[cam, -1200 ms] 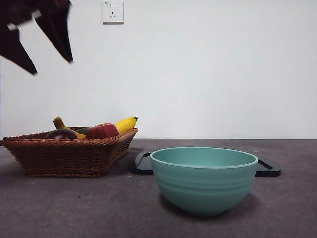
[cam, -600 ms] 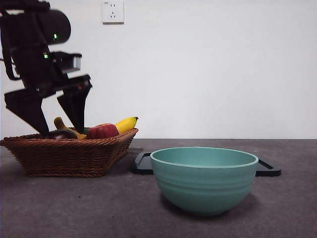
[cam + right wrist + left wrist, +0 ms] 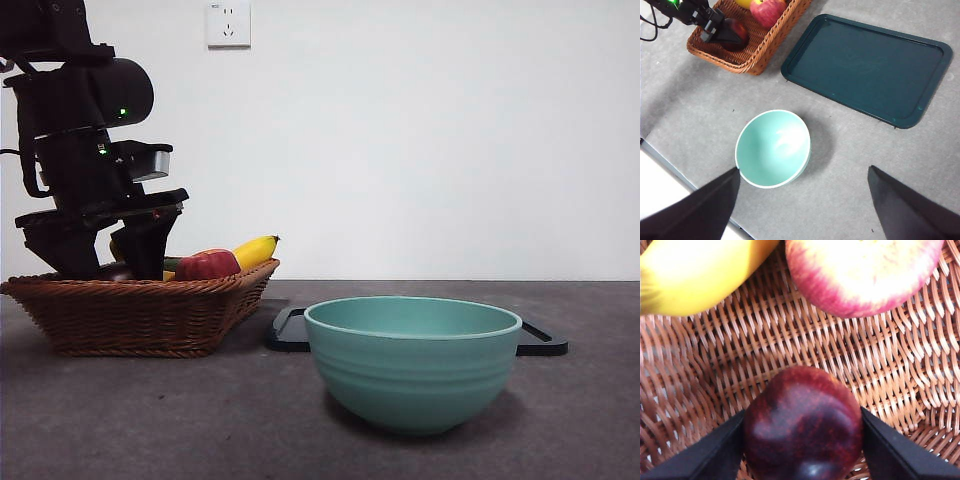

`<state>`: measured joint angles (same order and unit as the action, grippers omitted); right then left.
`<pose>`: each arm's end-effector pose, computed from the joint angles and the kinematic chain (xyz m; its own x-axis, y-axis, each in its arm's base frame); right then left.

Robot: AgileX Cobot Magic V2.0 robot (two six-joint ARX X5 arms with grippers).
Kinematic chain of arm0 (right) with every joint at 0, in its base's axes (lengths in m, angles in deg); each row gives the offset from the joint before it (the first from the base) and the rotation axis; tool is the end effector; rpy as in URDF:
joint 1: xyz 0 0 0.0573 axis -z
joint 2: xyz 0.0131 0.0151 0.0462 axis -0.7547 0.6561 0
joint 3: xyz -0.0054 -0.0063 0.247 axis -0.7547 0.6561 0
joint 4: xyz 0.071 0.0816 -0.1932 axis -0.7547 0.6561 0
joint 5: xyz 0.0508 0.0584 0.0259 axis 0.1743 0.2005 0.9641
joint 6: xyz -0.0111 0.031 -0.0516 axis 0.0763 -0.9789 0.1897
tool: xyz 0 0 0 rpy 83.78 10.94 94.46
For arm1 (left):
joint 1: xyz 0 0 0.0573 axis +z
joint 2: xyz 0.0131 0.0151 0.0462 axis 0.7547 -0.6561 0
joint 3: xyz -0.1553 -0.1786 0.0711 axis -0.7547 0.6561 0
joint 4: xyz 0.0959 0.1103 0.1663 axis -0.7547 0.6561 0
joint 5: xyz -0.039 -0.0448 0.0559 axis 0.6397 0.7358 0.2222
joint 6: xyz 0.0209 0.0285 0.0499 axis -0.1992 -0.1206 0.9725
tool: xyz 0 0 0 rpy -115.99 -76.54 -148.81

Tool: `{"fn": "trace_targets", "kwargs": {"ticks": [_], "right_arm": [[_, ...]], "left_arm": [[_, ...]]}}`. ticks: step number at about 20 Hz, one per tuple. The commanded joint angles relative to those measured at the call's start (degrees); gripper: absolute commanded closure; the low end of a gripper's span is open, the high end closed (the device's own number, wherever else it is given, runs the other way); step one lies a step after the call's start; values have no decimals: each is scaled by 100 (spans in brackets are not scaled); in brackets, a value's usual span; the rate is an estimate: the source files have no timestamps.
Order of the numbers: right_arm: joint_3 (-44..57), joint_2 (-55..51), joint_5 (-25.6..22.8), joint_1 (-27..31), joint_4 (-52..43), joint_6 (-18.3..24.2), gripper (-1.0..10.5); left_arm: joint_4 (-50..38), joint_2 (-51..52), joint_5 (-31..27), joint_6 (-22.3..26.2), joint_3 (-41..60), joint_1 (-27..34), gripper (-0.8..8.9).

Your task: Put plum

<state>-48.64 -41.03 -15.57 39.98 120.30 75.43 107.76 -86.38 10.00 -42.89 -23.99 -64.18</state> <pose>0.1128 0.0379 0.3169 0.5250 0.5717 -0.6305 -0.4993 0.8068 0.3157 0.3203 -0.0912 0.1917 0.3433 -0.2000 -0.9177 0.3568 0.9316 -0.0696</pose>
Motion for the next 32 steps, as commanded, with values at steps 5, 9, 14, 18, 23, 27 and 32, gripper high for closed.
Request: {"fn": "trace_targets", "kwargs": {"ticks": [5, 9, 14, 18, 23, 27, 32], "right_arm": [[-107, 42, 7, -24, -70, -42, 536], [-107, 42, 4, -24, -70, -42, 535], [-107, 42, 7, -24, -68, -42, 535], [-107, 42, 0, -24, -70, -42, 536], [-107, 42, -35, -24, -68, -42, 536], [-107, 42, -35, -24, -68, -42, 536], [-107, 42, -35, -24, -68, -42, 536]], "left_arm": [[328, 732, 59, 46, -387, -164, 541], [686, 2024, 629, -17, -393, -852, 541], [721, 2280, 892, -11, -393, -2549, 541], [529, 1663, 866, 11, -393, -3248, 540], [149, 802, 483, 179, -391, -3685, 540], [-28, 225, 245, 315, -393, -3871, 540], [-140, -278, -92, 535, -393, -4015, 540]]}}
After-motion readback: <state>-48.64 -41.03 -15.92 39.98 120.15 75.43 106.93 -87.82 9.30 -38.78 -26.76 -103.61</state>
